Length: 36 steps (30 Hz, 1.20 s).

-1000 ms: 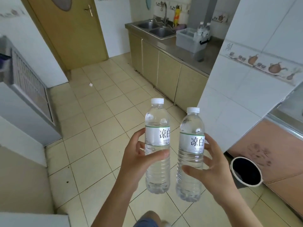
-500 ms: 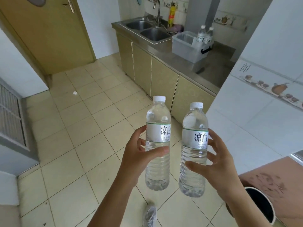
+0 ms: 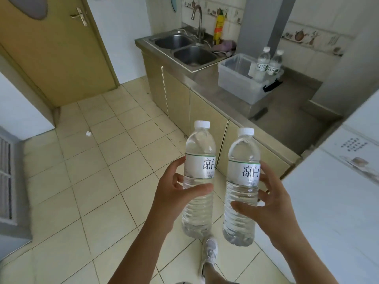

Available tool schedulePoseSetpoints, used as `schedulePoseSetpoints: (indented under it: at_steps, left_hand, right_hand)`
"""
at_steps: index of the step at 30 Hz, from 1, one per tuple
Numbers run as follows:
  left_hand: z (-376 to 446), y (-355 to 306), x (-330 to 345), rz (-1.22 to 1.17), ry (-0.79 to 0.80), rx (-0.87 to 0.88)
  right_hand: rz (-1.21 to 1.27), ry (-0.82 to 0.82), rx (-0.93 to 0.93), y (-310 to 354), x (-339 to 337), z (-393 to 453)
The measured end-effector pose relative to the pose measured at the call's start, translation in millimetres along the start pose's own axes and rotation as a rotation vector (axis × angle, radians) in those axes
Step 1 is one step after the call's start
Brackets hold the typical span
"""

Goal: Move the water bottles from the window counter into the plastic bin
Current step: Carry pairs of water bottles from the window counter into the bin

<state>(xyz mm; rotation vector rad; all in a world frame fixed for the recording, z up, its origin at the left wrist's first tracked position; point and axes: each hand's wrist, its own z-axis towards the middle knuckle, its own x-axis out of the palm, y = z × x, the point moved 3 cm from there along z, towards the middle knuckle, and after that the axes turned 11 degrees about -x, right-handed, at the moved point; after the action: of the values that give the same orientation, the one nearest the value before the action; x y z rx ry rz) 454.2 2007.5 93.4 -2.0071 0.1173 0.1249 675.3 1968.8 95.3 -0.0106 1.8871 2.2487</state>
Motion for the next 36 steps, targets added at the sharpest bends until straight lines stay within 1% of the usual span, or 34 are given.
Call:
schedulePoseSetpoints:
  at_steps: [4,7,10,14,17,22,26,32,36]
  left_hand:
    - [63.3,-36.8,24.9,-0.004,-0.005,-0.011]
    - [105.2,-62.9,43.1,-0.011,0.0,-0.014]
    - [144.4,-86.6,58.4,0.007,0.02,-0.015]
    - [200.7,-112.8,78.2,0.017,0.035,-0.014]
    - [246.2,-134.6,93.7,0.029,0.073,-0.007]
    - [329.3,-175.8,120.7,0.036,0.15,0.011]
    - [390.1,-216.6,146.7,0.049,0.235,0.057]
    - [466.0,-275.0,201.8,0.109,0.327,0.145]
    - [507.9,-307.8,241.1,0.14,0.349,0.224]
  right_hand:
    - [0.005,0.034,0.001,-14.5,-13.2,77.6]
    - [0.004,0.025,0.003,-23.4,-24.8,128.1]
    - [-0.007,-0.004,-0.009,-32.0,-35.6,172.3]
    - [-0.01,-0.05,0.031,-47.6,-48.2,226.2]
    - [-0.007,-0.107,0.054,-59.8,-55.9,267.9]
    - [-0.006,-0.168,0.034,-76.9,-62.9,341.7]
    - [-0.004,-0.25,0.033,-82.8,-72.1,394.3]
    - [-0.003,-0.354,0.022,-89.8,-107.1,463.2]
    - [0.002,-0.417,-0.023,-91.6,-135.3,512.4]
